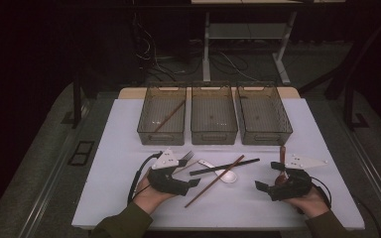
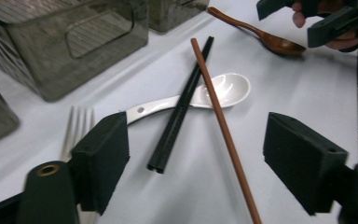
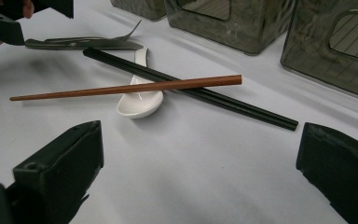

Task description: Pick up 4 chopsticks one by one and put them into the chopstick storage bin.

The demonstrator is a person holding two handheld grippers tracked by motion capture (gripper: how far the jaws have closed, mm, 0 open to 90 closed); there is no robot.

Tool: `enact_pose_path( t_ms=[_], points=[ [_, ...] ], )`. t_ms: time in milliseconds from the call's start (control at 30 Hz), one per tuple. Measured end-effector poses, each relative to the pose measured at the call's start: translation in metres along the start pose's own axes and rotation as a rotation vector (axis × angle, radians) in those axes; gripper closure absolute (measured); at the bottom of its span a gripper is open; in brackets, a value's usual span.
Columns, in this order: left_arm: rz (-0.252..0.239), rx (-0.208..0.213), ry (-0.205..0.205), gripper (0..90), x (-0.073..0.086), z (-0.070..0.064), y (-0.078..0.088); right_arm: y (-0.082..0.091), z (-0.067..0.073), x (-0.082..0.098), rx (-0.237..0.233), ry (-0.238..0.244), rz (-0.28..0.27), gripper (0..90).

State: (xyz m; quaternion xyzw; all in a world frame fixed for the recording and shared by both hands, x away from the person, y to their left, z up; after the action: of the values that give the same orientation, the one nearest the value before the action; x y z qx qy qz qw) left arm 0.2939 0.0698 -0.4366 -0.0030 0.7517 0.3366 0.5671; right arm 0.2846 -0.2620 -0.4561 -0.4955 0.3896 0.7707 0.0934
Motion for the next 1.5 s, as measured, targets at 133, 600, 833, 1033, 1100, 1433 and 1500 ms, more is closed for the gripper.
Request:
enact_pose_path(
  t_ms=[133,600,833,1033,1100,1433,1500],
  points=[
    [0.012,0.01,0.01,27.8,0.005,-0.002,-0.001,0.0,0.0,0.0,0.0,0.001,0.001,0.5],
    [0.071,0.062,0.02,55.6,0.012,-0.007,-0.015,0.0,0.0,0.0,-0.002,0.006,0.0,0.5],
    [0.093,0.077,0.019,62.4,0.014,-0.009,-0.023,0.0,0.0,0.0,-0.002,0.006,0.0,0.5],
    [0.108,0.081,0.01,63.4,0.012,-0.015,-0.033,0.0,0.0,0.0,-0.001,0.005,0.002,0.5],
    [0.118,0.081,0.008,63.4,0.012,-0.017,-0.037,-0.001,0.0,0.0,0.0,0.006,0.003,0.5],
    [0.149,0.072,-0.01,63.3,0.012,-0.022,-0.048,0.0,0.0,0.0,-0.003,0.006,0.0,0.5],
    [0.149,0.071,-0.005,63.3,0.013,-0.023,-0.05,0.0,0.0,0.0,-0.003,0.006,0.001,0.5]
  ],
)
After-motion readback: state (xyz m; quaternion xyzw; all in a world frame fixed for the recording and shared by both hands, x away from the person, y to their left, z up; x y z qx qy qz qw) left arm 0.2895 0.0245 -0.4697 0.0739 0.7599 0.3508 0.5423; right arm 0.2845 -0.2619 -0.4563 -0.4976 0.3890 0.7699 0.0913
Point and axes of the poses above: each handheld gripper's, and its own axes: y roughly backward along the jaws, x roughly out of its underside, z roughly to its left, the point moved 4 cm from there along -y, roughly forward along the jaws, and after that the axes turned 1 degree about -z, right-handed, at the moved point
